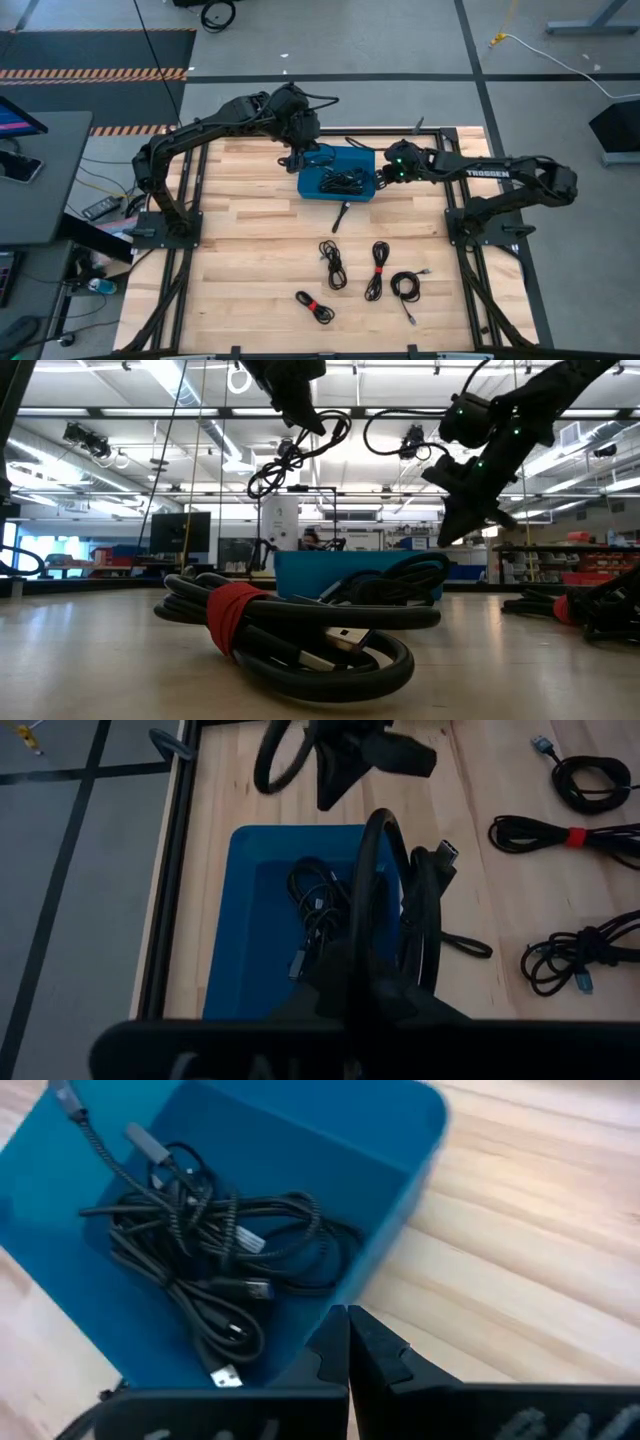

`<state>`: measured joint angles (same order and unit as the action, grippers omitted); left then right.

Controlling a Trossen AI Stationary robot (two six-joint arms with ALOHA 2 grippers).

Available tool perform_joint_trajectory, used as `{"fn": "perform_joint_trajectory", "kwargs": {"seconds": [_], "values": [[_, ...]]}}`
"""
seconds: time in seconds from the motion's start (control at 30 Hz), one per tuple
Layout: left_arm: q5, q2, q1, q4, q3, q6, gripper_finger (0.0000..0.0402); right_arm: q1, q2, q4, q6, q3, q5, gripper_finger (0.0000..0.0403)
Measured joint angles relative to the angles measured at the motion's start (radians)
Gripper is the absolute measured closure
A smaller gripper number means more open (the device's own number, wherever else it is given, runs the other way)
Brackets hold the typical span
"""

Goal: Pick and place USB-C Cables
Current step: Put the black charger cable into the blue bin

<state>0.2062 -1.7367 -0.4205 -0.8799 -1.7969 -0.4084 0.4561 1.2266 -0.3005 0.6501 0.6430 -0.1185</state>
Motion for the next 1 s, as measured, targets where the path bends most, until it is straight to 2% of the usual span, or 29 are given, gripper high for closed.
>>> {"fn": "perform_joint_trajectory", "kwargs": {"seconds": [0.23,0.43,0.6,0.83,1.0], "values": [[0.000,0.000,0.000,0.000,0.000,0.005,0.0397,0.000,0.098,0.031,-0.038,0.000,0.013,0.0403],[0.000,0.000,0.000,0.000,0.000,0.005,0.0397,0.002,0.115,0.064,-0.044,0.000,0.033,0.0403],[0.000,0.000,0.000,0.000,0.000,0.005,0.0397,0.017,0.115,0.180,-0.044,0.000,0.035,0.0403],[0.000,0.000,0.000,-0.009,0.000,0.025,0.0397,0.033,0.090,0.252,-0.050,0.002,0.064,0.0403],[-0.003,0.000,0.000,-0.004,0.000,0.023,0.0397,0.032,-0.002,0.256,-0.101,0.091,0.102,0.0403]]}}
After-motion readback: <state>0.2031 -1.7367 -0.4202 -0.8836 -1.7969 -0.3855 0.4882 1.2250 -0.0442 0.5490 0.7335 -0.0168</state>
